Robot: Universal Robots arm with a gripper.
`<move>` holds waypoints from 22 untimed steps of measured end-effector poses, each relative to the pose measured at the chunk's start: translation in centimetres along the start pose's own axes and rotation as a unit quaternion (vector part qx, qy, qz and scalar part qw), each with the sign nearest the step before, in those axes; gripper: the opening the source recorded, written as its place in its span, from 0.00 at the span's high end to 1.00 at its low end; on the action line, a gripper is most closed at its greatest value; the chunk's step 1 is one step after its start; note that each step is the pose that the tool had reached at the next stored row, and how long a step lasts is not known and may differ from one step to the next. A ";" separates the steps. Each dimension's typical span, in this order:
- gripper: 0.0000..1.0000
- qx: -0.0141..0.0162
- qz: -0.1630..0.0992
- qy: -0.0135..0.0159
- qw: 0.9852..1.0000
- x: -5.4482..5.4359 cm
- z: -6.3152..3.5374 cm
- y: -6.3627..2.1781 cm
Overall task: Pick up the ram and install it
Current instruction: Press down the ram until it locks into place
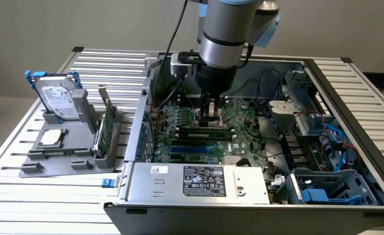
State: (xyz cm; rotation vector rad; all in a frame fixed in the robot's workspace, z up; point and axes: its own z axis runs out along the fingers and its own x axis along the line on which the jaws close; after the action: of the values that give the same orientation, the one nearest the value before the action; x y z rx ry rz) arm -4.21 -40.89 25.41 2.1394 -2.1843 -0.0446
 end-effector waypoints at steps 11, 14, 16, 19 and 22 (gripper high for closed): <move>0.89 0.005 -0.019 0.001 1.000 -0.3 0.98 0.01; 0.89 0.006 -0.021 0.001 1.000 -0.5 1.22 0.17; 0.89 0.006 -0.021 0.001 1.000 -0.6 1.39 0.31; 0.89 0.006 -0.021 0.001 1.000 -0.7 1.74 0.36; 0.89 0.006 -0.021 0.001 1.000 -0.7 2.15 0.36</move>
State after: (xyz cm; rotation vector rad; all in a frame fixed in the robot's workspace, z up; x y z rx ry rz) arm -4.73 -40.23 23.28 2.1900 -2.1442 -0.0307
